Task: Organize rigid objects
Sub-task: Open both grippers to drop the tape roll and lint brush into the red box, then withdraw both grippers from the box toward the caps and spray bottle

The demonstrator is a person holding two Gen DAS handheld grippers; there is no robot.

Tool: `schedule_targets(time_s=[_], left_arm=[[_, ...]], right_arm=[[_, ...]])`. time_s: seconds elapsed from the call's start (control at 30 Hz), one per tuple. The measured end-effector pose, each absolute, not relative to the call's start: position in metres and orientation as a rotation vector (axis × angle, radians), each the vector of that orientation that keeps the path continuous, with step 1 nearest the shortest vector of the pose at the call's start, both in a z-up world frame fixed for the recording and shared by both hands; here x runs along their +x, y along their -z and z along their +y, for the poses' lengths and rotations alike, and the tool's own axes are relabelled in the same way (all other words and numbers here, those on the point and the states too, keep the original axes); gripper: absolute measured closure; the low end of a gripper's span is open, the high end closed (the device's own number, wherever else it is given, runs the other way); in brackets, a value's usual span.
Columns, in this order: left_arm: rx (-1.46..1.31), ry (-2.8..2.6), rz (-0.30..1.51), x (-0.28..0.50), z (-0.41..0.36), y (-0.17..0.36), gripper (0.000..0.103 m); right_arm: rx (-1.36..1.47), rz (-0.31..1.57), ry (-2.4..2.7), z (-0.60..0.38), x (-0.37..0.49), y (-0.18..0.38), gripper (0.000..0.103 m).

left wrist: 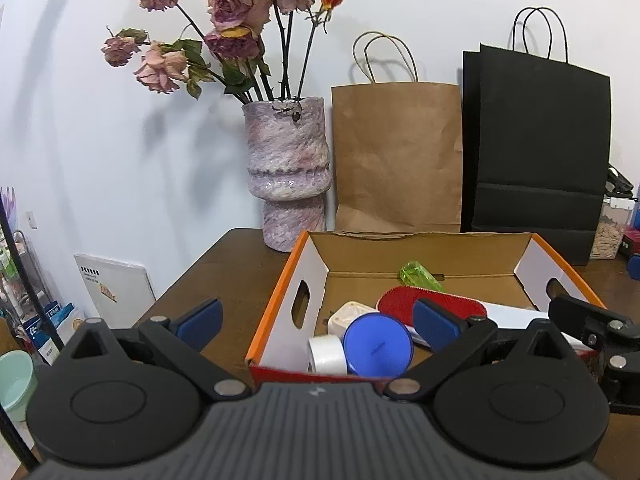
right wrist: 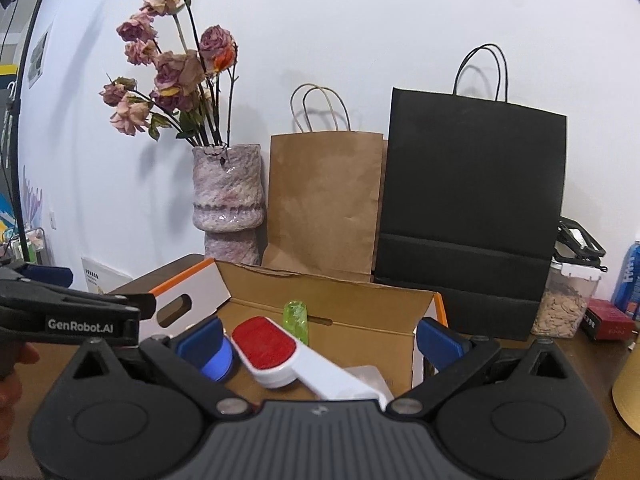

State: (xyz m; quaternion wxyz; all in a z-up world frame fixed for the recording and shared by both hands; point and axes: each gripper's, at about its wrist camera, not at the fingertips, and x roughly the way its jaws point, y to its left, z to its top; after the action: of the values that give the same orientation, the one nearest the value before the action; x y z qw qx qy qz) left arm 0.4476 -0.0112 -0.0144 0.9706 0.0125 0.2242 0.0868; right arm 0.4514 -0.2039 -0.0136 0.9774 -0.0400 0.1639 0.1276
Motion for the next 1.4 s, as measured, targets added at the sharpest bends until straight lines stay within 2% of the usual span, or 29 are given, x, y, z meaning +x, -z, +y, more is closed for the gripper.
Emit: schedule_targets(time_s=[0.8,1.4], left_arm=[[-0.017,-0.18,0.443,0.381,0.0,0.001,0.0],[-0.029,-0.178,0.423,0.293,0.015,-0.015,0.0]], right_arm=[[-0.03,0.321,-0.222,-0.205,0.394,0.006,0.0],[-0.051,0.273,-0.212,-0.195,0.299,-0.02,0.0]])
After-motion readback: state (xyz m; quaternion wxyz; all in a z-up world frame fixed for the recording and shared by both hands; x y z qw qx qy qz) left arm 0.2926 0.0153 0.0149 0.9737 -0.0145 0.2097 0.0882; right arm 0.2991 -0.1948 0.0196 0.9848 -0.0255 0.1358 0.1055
